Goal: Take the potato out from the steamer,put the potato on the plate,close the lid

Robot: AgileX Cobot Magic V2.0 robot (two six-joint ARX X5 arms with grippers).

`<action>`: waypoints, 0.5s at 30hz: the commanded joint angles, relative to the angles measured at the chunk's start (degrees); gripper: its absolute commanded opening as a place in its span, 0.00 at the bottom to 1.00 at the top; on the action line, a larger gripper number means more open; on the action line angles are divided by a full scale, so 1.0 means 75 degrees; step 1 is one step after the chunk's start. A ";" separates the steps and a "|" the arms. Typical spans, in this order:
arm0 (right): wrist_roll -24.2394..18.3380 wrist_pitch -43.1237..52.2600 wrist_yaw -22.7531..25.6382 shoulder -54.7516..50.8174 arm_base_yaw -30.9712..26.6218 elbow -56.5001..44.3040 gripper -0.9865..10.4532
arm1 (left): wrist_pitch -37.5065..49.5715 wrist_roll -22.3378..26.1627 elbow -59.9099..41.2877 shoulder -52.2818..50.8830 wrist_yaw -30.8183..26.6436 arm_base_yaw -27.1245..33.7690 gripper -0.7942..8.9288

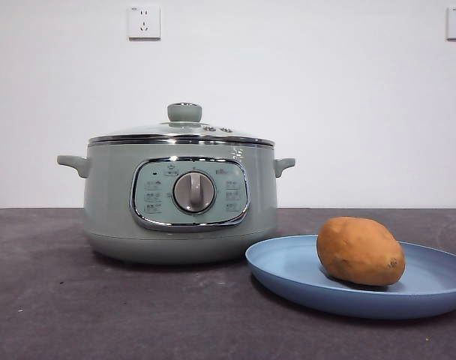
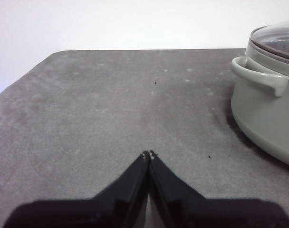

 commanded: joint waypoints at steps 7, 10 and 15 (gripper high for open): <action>0.0029 0.0041 0.0023 -0.0017 0.0009 0.0006 0.09 | -0.0032 -0.0073 -0.0117 -0.0020 0.0006 0.0023 0.08; 0.0017 0.0041 0.0023 -0.0017 0.0009 0.0006 0.09 | -0.0032 -0.0073 -0.0117 -0.0020 0.0009 0.0023 0.08; -0.0417 0.0181 0.0487 -0.0166 -0.0198 0.0000 0.09 | -0.0032 -0.0073 -0.0117 -0.0020 0.0009 0.0026 0.08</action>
